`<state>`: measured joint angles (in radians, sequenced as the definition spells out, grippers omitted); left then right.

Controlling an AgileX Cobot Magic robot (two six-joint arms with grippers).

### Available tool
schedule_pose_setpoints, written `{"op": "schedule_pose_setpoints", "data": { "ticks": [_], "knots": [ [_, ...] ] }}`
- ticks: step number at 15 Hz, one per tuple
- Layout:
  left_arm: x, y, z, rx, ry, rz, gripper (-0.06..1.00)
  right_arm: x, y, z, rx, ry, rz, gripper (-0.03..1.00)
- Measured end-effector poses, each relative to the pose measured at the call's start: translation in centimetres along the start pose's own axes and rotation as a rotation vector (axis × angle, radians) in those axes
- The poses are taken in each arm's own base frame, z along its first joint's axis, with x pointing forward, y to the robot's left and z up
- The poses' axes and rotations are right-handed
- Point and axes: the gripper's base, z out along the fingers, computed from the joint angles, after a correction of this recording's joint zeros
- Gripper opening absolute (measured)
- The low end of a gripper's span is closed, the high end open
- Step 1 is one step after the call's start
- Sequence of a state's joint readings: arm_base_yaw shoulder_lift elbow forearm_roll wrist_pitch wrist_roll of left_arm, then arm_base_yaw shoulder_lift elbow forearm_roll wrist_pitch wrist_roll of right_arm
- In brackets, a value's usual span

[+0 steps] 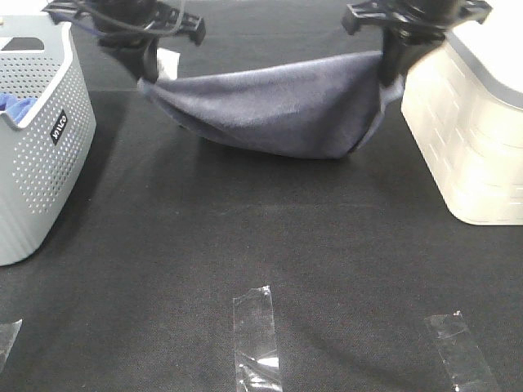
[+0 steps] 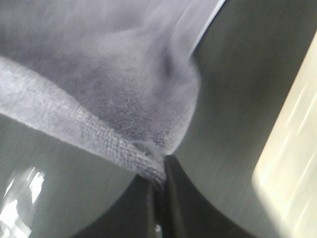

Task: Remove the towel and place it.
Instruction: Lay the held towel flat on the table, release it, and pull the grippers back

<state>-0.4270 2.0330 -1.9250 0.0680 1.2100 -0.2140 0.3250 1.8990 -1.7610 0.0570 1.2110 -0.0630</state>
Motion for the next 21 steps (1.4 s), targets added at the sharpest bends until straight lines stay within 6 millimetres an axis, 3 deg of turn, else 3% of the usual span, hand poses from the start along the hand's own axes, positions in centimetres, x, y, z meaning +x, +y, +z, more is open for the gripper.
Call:
{"op": "schedule_pose_setpoints", "data": {
  "ticks": [4, 5, 7, 8, 9, 12, 17, 21],
  "knots": [
    [6.4, -1.3, -3.2, -0.002, 0.079, 0.0, 0.01, 6.1, 1.0, -1.8, -0.074, 0.062, 0.025, 0.0],
    [6.4, -1.3, -3.2, -0.002, 0.079, 0.0, 0.01, 6.1, 1.0, -1.8, -0.074, 0.062, 0.025, 0.0],
    [10.7, -1.6, -6.3, 0.041, 0.077, -0.06, 0.01, 11.1, 1.9, -3.0, -0.131, 0.082, 0.045, 0.0],
    [12.1, -1.8, -7.1, 0.056, 0.077, -0.067, 0.01, 12.4, 2.1, -3.0, -0.15, 0.096, 0.053, 0.0],
    [12.1, -1.8, -7.1, 0.056, 0.077, -0.067, 0.01, 12.4, 2.1, -3.0, -0.15, 0.096, 0.053, 0.0],
    [16.1, -2.8, -8.6, 0.091, 0.095, -0.08, 0.01, 16.0, 2.6, -2.5, -0.191, 0.134, 0.073, 0.0],
    [23.3, -5.0, -9.0, 0.15, 0.186, -0.112, 0.01, 21.5, 3.3, -3.3, -0.234, 0.106, 0.084, 0.0],
    [27.2, -7.3, -9.3, 0.185, 0.277, -0.099, 0.01, 24.3, 3.5, -3.6, -0.235, 0.087, 0.079, 0.0]
  ]
}}
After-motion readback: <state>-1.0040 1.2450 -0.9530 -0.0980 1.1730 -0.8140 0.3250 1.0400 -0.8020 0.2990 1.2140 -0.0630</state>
